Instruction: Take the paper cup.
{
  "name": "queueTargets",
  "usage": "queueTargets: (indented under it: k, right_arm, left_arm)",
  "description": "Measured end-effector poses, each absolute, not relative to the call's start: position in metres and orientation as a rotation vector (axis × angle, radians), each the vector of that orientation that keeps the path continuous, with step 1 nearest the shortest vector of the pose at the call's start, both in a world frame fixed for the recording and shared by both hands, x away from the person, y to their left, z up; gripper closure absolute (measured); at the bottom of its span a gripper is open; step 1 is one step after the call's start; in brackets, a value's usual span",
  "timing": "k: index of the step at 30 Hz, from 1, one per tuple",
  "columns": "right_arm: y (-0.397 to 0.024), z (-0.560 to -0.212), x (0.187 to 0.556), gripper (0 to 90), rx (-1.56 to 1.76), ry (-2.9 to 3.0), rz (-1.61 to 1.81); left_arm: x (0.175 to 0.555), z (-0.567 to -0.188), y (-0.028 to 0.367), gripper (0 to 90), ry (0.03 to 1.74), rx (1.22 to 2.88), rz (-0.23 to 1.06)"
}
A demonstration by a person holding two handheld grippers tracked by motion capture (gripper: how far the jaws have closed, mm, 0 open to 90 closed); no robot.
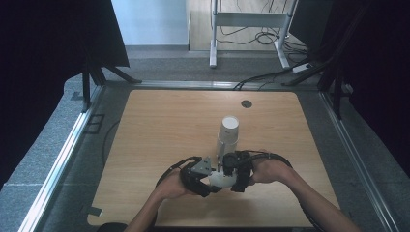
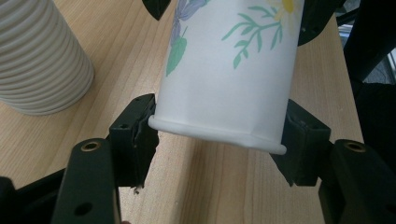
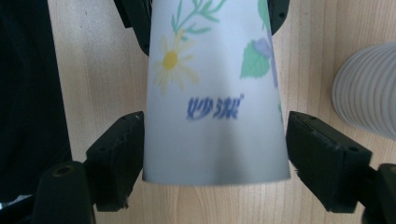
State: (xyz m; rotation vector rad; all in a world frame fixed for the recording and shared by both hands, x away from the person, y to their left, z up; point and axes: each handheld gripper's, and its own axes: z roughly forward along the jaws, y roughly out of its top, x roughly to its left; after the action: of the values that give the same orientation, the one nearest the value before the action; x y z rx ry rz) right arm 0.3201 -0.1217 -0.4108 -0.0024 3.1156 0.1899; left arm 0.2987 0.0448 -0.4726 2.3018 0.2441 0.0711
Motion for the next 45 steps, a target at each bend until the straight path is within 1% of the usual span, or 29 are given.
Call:
queueTargets:
  k: [1,2,4,5,12,19,20,23,25,27,31,33,34,38,45]
  right_arm:
    - [-0.120,-0.410,0.319,22.6,0.018,3.122,0.161]
    - [-0.119,-0.411,0.319,23.3,0.014,3.124,0.152]
    - [-0.116,-0.411,0.319,24.1,0.009,3.122,0.135]
    - [-0.115,-0.412,0.319,25.1,0.021,3.123,0.142]
    - [-0.113,-0.410,0.319,36.1,-0.042,3.141,0.104]
    - [-0.115,-0.412,0.318,37.1,-0.019,3.135,0.148]
    - [-0.115,-0.412,0.317,37.1,-0.007,3.134,0.163]
    - [-0.119,-0.412,0.317,37.1,0.007,3.137,0.193]
    - [-0.122,-0.411,0.317,37.0,0.006,3.135,0.233]
    - [-0.126,-0.410,0.318,37.0,-0.005,3.133,0.293]
    - [-0.136,-0.405,0.318,36.9,0.011,3.114,0.422]
    - [-0.141,-0.403,0.318,36.9,0.018,3.101,0.475]
    - [-0.145,-0.403,0.318,36.9,0.028,3.094,0.510]
    - [-0.155,-0.402,0.319,36.8,0.063,3.080,0.615]
    - [-0.172,-0.405,0.317,36.8,0.085,3.009,0.796]
  left_arm:
    - [0.298,-0.473,0.044,36.4,0.251,2.296,0.069]
    - [0.295,-0.474,0.042,36.3,0.296,2.256,0.053]
    - [0.296,-0.475,0.041,36.4,0.299,2.255,0.057]
    - [0.297,-0.474,0.043,36.4,0.268,2.283,0.071]
    - [0.296,-0.476,0.041,36.4,0.295,2.268,0.060]
    - [0.294,-0.478,0.040,34.6,0.321,2.248,0.045]
    - [0.296,-0.477,0.041,33.7,0.298,2.268,0.051]
    - [0.295,-0.476,0.041,30.7,0.305,2.249,0.030]
    - [0.300,-0.472,0.045,28.7,0.244,2.305,0.058]
    - [0.302,-0.471,0.046,24.8,0.251,2.295,0.049]
    - [0.303,-0.468,0.050,20.2,0.259,2.256,0.039]
    - [0.303,-0.467,0.051,19.5,0.260,2.234,0.025]
    - [0.301,-0.467,0.050,19.0,0.301,2.186,0.007]
    - [0.304,-0.464,0.054,18.3,0.262,2.195,0.015]
    - [0.303,-0.463,0.055,18.4,0.265,2.167,0.006]
